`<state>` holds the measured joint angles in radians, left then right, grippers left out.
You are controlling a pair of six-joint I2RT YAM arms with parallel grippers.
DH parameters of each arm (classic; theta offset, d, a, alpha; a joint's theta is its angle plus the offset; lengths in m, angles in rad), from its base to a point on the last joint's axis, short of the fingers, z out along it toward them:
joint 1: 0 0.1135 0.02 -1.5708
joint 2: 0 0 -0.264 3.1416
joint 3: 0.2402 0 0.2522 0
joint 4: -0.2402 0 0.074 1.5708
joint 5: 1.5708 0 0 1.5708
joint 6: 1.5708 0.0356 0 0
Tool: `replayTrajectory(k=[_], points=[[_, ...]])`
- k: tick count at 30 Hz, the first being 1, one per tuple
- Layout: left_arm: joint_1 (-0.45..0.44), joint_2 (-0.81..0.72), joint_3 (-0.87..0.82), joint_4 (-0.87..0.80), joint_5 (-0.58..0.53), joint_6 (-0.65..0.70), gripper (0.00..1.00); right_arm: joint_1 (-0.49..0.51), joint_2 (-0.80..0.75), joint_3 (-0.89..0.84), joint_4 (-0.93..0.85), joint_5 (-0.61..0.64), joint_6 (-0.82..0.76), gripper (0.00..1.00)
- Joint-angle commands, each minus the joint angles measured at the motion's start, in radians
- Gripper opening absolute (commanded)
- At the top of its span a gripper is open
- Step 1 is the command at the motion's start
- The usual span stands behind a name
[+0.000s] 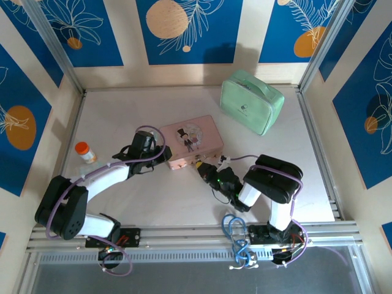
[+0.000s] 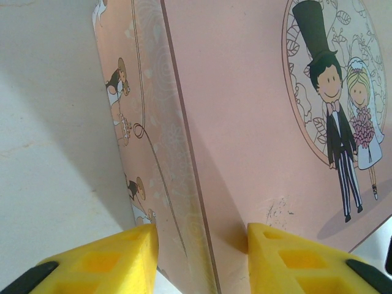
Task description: Unlock the padlock with the key
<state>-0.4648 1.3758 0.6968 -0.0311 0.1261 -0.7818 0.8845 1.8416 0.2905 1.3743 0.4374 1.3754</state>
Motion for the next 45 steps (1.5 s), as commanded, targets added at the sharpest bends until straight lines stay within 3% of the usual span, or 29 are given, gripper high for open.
replayTrajectory(k=[1, 6, 10, 12, 16, 19, 22, 26, 30, 35, 38, 42, 45], points=[[0.028, 0.032, -0.025, -0.159, -0.068, 0.028, 0.42, 0.007, -0.019, -0.027, 0.028, 0.053, -0.016, 0.0], [0.031, 0.034, -0.021, -0.161, -0.063, 0.032, 0.41, 0.003, -0.064, -0.067, 0.016, 0.058, -0.037, 0.0], [0.039, 0.039, -0.007, -0.165, -0.057, 0.043, 0.42, -0.007, -0.202, -0.086, -0.182, 0.006, -0.062, 0.0], [0.044, 0.049, 0.003, -0.169, -0.053, 0.051, 0.42, -0.006, -0.328, -0.071, -0.392, -0.028, -0.087, 0.0], [0.049, 0.073, 0.028, -0.166, -0.044, 0.065, 0.41, 0.045, -0.673, 0.078, -1.036, -0.025, -0.255, 0.0], [0.049, 0.096, 0.052, -0.164, -0.045, 0.083, 0.41, 0.051, -0.848, 0.154, -1.358, -0.036, -0.317, 0.0], [0.048, 0.124, 0.079, -0.16, -0.046, 0.104, 0.41, 0.027, -0.955, 0.228, -1.595, -0.133, -0.363, 0.0], [0.049, 0.165, 0.137, -0.192, -0.066, 0.144, 0.4, 0.024, -0.936, 0.386, -1.896, -0.229, -0.412, 0.0], [0.049, 0.164, 0.175, -0.219, -0.067, 0.143, 0.4, 0.04, -0.863, 0.464, -1.957, -0.371, -0.466, 0.0], [0.049, 0.034, 0.179, -0.278, -0.083, 0.12, 0.63, 0.019, -0.802, 0.498, -1.92, -0.523, -0.462, 0.0], [0.049, -0.067, 0.19, -0.345, -0.103, 0.145, 0.7, -0.014, -0.734, 0.5, -1.88, -0.636, -0.47, 0.0], [0.048, -0.235, 0.153, -0.401, -0.13, 0.15, 0.74, -0.023, -0.597, 0.524, -1.856, -0.681, -0.481, 0.0], [0.045, -0.349, 0.097, -0.42, -0.088, 0.128, 0.75, -0.015, -0.494, 0.551, -1.812, -0.69, -0.478, 0.0]])
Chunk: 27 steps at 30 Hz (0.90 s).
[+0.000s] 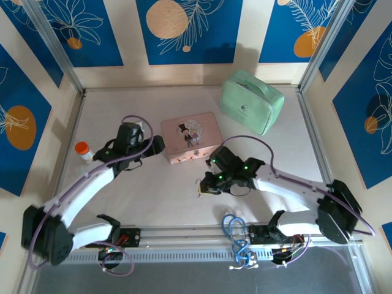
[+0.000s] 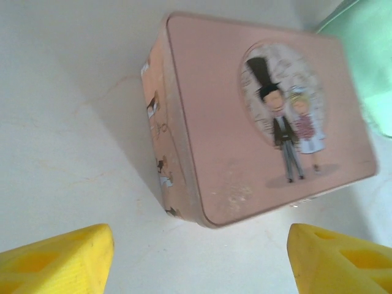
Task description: Unlock the padlock with the key
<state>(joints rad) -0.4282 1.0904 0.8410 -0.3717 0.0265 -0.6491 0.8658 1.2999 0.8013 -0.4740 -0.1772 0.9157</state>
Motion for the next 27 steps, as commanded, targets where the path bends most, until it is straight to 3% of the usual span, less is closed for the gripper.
replayTrajectory(k=[1, 6, 11, 18, 27], points=[[0.003, -0.102, -0.066, -0.087, 0.028, -0.011, 0.75, 0.004, 0.078, 0.048, 0.055, -0.078, -0.011, 0.0], [-0.09, -0.272, -0.187, -0.067, 0.04, -0.067, 0.77, -0.016, 0.217, 0.07, 0.161, -0.12, 0.0, 0.0], [-0.208, -0.323, -0.243, -0.075, -0.008, -0.113, 0.76, -0.02, 0.35, 0.107, 0.238, -0.162, -0.008, 0.0], [-0.218, -0.308, -0.239, -0.061, -0.029, -0.116, 0.75, -0.055, 0.44, 0.102, 0.295, -0.186, -0.001, 0.0], [-0.216, -0.305, -0.224, -0.09, -0.047, -0.1, 0.73, -0.119, 0.44, -0.016, 0.356, -0.164, 0.025, 0.26]])
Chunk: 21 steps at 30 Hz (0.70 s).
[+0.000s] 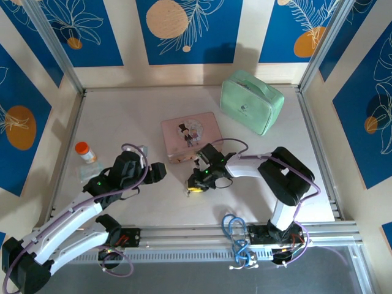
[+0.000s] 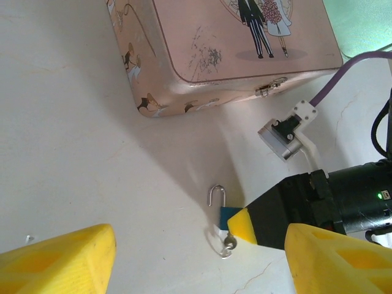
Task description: Unlock the padlock with the key
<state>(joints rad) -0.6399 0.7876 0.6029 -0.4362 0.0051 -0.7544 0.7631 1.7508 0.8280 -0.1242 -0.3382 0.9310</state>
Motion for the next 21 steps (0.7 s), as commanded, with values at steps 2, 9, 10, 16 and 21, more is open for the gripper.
replayTrajectory(k=[2, 9, 10, 16, 21], points=[[-0.005, -0.008, 0.025, -0.04, -0.037, 0.016, 0.73, -0.028, -0.031, -0.06, -0.001, 0.01, 0.011, 0.26], [-0.002, 0.015, 0.074, -0.071, -0.073, 0.066, 0.77, -0.027, -0.16, -0.066, -0.147, 0.116, -0.015, 0.46], [0.001, 0.02, 0.092, -0.085, -0.093, 0.08, 0.79, -0.025, -0.196, -0.061, -0.181, 0.141, -0.022, 0.46], [0.023, 0.037, 0.223, -0.148, -0.213, 0.187, 0.92, -0.007, -0.49, -0.013, -0.431, 0.367, -0.08, 0.48], [0.047, 0.087, 0.351, -0.198, -0.452, 0.299, 0.99, -0.008, -0.815, 0.011, -0.588, 0.651, -0.134, 0.53]])
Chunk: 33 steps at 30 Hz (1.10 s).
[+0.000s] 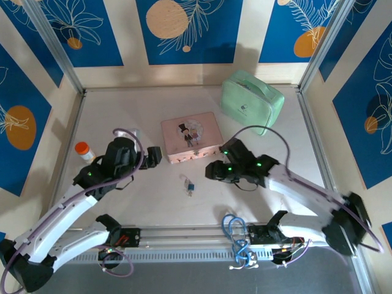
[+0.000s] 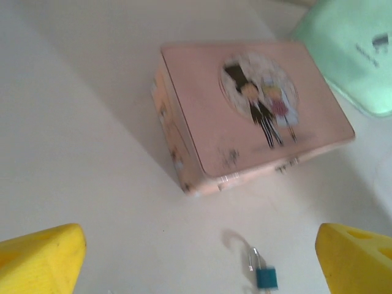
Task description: Unlock the padlock with the key
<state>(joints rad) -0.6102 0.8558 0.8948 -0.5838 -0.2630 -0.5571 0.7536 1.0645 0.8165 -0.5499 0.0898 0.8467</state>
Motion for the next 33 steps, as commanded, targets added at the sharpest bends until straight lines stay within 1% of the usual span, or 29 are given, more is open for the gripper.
replayTrajectory(k=[1, 2, 4, 5, 6, 7, 8, 9, 10, 11, 13, 14, 15, 16, 17, 19, 23, 24, 26, 27, 30, 31, 32, 33], points=[[0.022, 0.027, 0.064, -0.039, -0.255, 0.138, 0.99, -0.002, -0.196, 0.012, -0.179, 0.302, -0.059, 0.57], [0.03, 0.037, 0.057, -0.009, -0.306, 0.185, 0.99, -0.006, -0.264, -0.01, -0.188, 0.384, -0.063, 0.63], [0.054, 0.052, 0.005, 0.1, -0.31, 0.316, 0.99, -0.02, -0.385, -0.066, -0.181, 0.497, -0.064, 0.72], [0.06, 0.061, -0.041, 0.175, -0.343, 0.372, 0.99, -0.028, -0.45, -0.106, -0.171, 0.553, -0.064, 0.72], [0.065, 0.069, -0.089, 0.246, -0.402, 0.395, 0.99, -0.032, -0.51, -0.151, -0.164, 0.603, -0.05, 0.72], [0.077, 0.081, -0.154, 0.348, -0.472, 0.409, 0.99, -0.034, -0.587, -0.213, -0.114, 0.653, -0.099, 0.72], [0.102, 0.088, -0.225, 0.471, -0.495, 0.439, 0.99, -0.036, -0.682, -0.298, -0.02, 0.68, -0.209, 0.72], [0.122, 0.097, -0.28, 0.571, -0.498, 0.465, 0.99, -0.04, -0.747, -0.361, 0.053, 0.69, -0.295, 0.78], [0.142, 0.102, -0.33, 0.672, -0.514, 0.483, 0.99, -0.048, -0.805, -0.425, 0.122, 0.721, -0.37, 1.0], [0.164, 0.108, -0.371, 0.75, -0.526, 0.496, 0.99, -0.059, -0.84, -0.47, 0.166, 0.767, -0.409, 0.99], [0.211, 0.133, -0.418, 0.838, -0.529, 0.497, 0.99, -0.091, -0.846, -0.518, 0.198, 0.854, -0.429, 0.99], [0.238, 0.16, -0.433, 0.867, -0.511, 0.497, 1.0, -0.116, -0.825, -0.52, 0.187, 0.933, -0.365, 0.99], [0.26, 0.189, -0.44, 0.885, -0.49, 0.496, 0.99, -0.143, -0.802, -0.517, 0.183, 0.975, -0.327, 0.99], [0.279, 0.232, -0.445, 0.903, -0.473, 0.507, 0.99, -0.178, -0.767, -0.521, 0.216, 0.985, -0.33, 0.99], [0.29, 0.277, -0.449, 0.93, -0.477, 0.529, 1.0, -0.217, -0.724, -0.529, 0.303, 0.977, -0.379, 0.99], [0.304, 0.353, -0.458, 0.977, -0.489, 0.565, 1.0, -0.298, -0.613, -0.529, 0.42, 0.939, -0.462, 0.99], [0.349, 0.464, -0.489, 1.122, -0.445, 0.592, 1.0, -0.477, -0.345, -0.502, 0.509, 0.842, -0.478, 0.99], [0.362, 0.477, -0.479, 1.12, -0.437, 0.572, 1.0, -0.515, -0.287, -0.514, 0.555, 0.814, -0.483, 0.99], [0.386, 0.506, -0.49, 1.221, -0.412, 0.559, 0.99, -0.565, -0.211, -0.546, 0.677, 0.765, -0.508, 0.99], [0.399, 0.521, -0.493, 1.262, -0.378, 0.56, 1.0, -0.591, -0.189, -0.522, 0.653, 0.708, -0.519, 0.99], [0.424, 0.571, -0.529, 1.43, -0.28, 0.584, 0.99, -0.64, -0.131, -0.562, 0.876, 0.57, -0.604, 0.99], [0.436, 0.598, -0.534, 1.467, -0.251, 0.578, 1.0, -0.659, -0.11, -0.58, 0.96, 0.514, -0.621, 0.99], [0.442, 0.626, -0.536, 1.503, -0.246, 0.572, 0.99, -0.677, -0.089, -0.59, 1.018, 0.474, -0.621, 0.99], [0.447, 0.638, -0.526, 1.502, -0.224, 0.578, 0.99, -0.704, -0.057, -0.598, 1.088, 0.408, -0.623, 0.99]])
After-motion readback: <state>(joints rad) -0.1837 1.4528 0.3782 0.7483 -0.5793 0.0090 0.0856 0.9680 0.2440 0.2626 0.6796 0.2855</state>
